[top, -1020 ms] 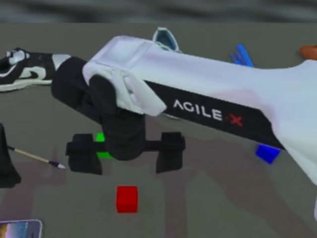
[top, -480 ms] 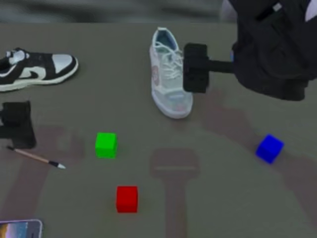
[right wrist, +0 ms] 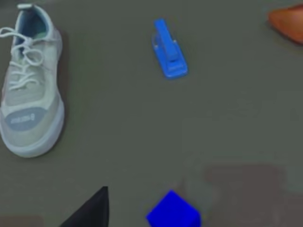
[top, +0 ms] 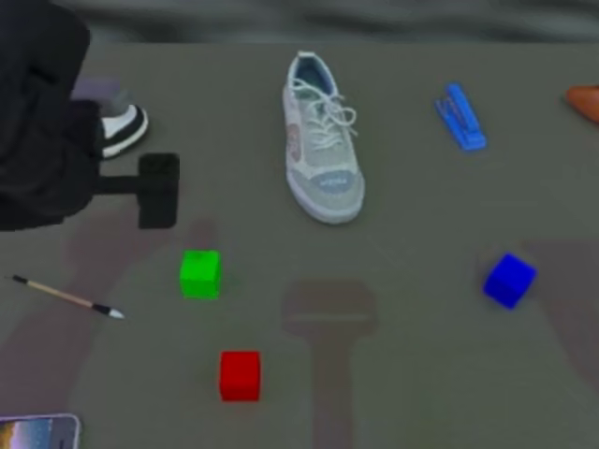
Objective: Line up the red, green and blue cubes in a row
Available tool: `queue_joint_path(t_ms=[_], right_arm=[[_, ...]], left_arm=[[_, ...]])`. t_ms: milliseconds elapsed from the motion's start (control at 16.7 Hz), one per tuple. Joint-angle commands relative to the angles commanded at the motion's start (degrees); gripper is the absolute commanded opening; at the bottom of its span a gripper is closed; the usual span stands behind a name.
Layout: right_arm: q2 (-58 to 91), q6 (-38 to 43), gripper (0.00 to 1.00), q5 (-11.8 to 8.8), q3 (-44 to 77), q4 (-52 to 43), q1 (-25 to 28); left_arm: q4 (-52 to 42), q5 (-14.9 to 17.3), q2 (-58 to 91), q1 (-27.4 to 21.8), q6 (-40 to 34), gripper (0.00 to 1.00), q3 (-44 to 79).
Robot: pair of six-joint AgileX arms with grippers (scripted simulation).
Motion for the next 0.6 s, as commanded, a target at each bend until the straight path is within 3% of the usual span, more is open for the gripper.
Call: queue_joint_path(t_ms=[300,600], right_arm=[[-21.86,-9.92,1.0,-3.96,-22.12,14.85,-10.23],[-35.4,-15.44,1.0,-8.01,-34.16,26.03,-16.43]], left_arm=[[-11.03,0.05,20.59,-4.39,-3.58,1.0,15.88],[-17.02,-0.02,32.38,-6.98,-5.79,1.0,26.22]])
